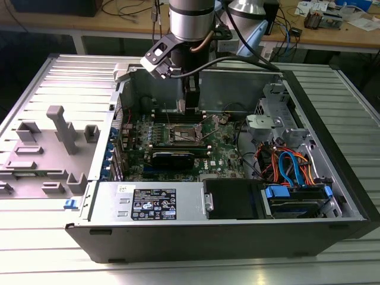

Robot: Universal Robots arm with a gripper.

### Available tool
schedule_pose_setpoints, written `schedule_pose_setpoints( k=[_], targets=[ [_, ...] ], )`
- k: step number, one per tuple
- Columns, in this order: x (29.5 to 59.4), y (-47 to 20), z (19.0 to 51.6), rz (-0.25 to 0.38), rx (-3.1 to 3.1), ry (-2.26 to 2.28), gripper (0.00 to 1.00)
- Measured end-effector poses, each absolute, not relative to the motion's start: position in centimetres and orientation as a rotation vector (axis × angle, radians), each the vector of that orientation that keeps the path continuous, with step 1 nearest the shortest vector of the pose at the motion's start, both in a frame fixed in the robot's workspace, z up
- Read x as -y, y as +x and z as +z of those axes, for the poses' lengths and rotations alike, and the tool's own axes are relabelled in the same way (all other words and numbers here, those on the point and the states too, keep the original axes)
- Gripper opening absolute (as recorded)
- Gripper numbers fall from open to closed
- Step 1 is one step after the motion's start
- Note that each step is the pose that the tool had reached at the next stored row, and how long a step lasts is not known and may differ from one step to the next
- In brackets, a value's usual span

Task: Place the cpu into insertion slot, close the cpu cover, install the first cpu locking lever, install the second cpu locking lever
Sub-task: 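Place the cpu into insertion slot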

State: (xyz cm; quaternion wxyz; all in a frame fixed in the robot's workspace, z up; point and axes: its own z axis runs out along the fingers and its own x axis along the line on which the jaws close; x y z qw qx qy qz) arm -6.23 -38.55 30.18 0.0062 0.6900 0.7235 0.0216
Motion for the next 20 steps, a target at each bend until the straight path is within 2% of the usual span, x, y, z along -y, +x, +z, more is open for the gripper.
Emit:
schedule_pose_setpoints(
  k=[20],
  targets=[
    [38.55, -6.23, 29.56, 0.076, -2.26, 2.155, 0.54]
  ],
)
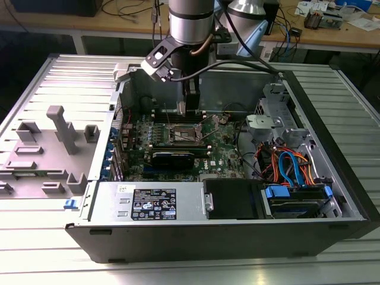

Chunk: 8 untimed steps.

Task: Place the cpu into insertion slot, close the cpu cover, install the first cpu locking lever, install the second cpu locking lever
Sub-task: 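Place the cpu into insertion slot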

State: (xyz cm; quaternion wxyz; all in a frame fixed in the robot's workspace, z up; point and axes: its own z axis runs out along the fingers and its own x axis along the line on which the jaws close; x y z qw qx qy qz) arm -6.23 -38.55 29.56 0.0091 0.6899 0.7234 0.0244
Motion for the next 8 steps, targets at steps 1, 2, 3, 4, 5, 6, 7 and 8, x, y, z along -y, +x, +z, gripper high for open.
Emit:
schedule_pose_setpoints(
  k=[1, 2, 3, 4, 5, 6, 7, 8],
  targets=[
    [38.55, -6.23, 29.53, 0.076, -2.26, 2.155, 0.54],
    [38.55, -6.23, 29.48, 0.076, -2.26, 2.155, 0.54],
    [38.55, -6.23, 29.46, 0.076, -2.26, 2.155, 0.54],
    [38.55, -6.23, 29.43, 0.076, -2.259, 2.155, 0.54],
    [38.55, -6.23, 29.43, 0.076, -2.259, 2.155, 0.54],
    [38.55, -6.23, 29.39, 0.076, -2.26, 2.155, 0.54],
    [38.55, -6.23, 29.31, 0.076, -2.259, 2.155, 0.54],
    [38.55, -6.23, 29.29, 0.076, -2.259, 2.155, 0.54]
  ],
)
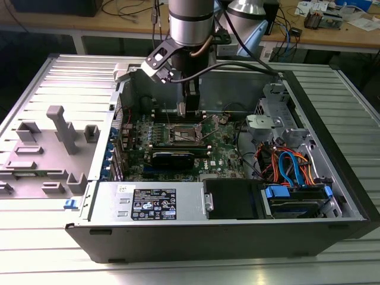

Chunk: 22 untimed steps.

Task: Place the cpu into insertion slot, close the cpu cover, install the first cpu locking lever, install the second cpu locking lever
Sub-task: 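Place the cpu into insertion slot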

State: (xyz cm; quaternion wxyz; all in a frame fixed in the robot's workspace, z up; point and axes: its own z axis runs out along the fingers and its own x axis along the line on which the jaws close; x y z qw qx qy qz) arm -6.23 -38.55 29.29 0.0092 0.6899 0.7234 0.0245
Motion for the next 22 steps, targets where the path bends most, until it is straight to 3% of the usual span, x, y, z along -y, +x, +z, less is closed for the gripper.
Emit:
schedule_pose_setpoints(
  k=[22],
  targets=[
    [38.5, -6.2, 27.7, 0.104, -2.203, 2.176, 0.54]
  ],
)
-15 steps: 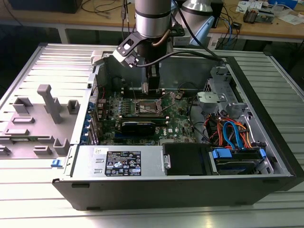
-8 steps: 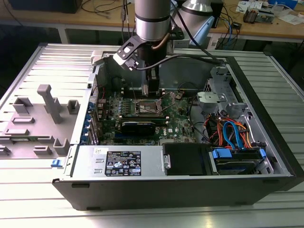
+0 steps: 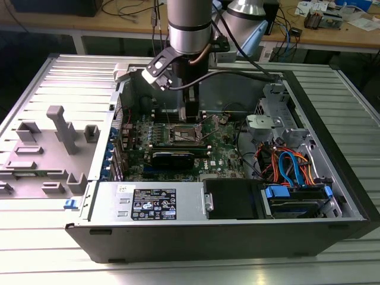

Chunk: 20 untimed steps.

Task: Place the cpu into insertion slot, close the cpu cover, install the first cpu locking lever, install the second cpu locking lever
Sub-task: 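Place the cpu into insertion slot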

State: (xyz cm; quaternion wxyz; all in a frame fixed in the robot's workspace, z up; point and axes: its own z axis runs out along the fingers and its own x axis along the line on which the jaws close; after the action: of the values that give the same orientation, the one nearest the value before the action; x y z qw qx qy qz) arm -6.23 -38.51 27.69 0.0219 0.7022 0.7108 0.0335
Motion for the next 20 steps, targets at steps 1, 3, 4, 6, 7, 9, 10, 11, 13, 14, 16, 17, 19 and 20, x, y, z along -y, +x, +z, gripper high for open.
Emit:
schedule_pose_setpoints(
  k=[1, 3, 4, 6, 7, 9, 10, 11, 13, 14, 16, 17, 19, 20],
  targets=[
    [38.5, -6.2, 27.6, 0.106, -2.201, 2.174, 0.54],
    [38.5, -6.2, 27.5, 0.11, -2.198, 2.171, 0.54],
    [38.5, -6.2, 27.5, 0.11, -2.198, 2.171, 0.54],
    [38.5, -6.2, 27.4, 0.11, -2.198, 2.171, 0.54],
    [38.5, -6.2, 27.4, 0.109, -2.198, 2.171, 0.54],
    [38.5, -6.2, 27.2, 0.108, -2.199, 2.172, 0.54],
    [38.5, -6.2, 27.1, 0.106, -2.202, 2.171, 0.54],
    [38.5, -6.2, 27.0, 0.103, -2.209, 2.166, 0.54],
    [38.5, -6.2, 26.7, 0.099, -2.226, 2.153, 0.54],
    [38.5, -6.2, 26.6, 0.098, -2.227, 2.152, 0.54],
    [38.4, -6.2, 25.9, 0.098, -2.228, 2.151, 0.54],
    [38.4, -6.2, 25.8, 0.098, -2.229, 2.15, 0.54],
    [38.3, -6.2, 25.3, 0.098, -2.23, 2.149, 0.54],
    [38.3, -6.2, 25.2, 0.098, -2.229, 2.149, 0.54]
  ],
)
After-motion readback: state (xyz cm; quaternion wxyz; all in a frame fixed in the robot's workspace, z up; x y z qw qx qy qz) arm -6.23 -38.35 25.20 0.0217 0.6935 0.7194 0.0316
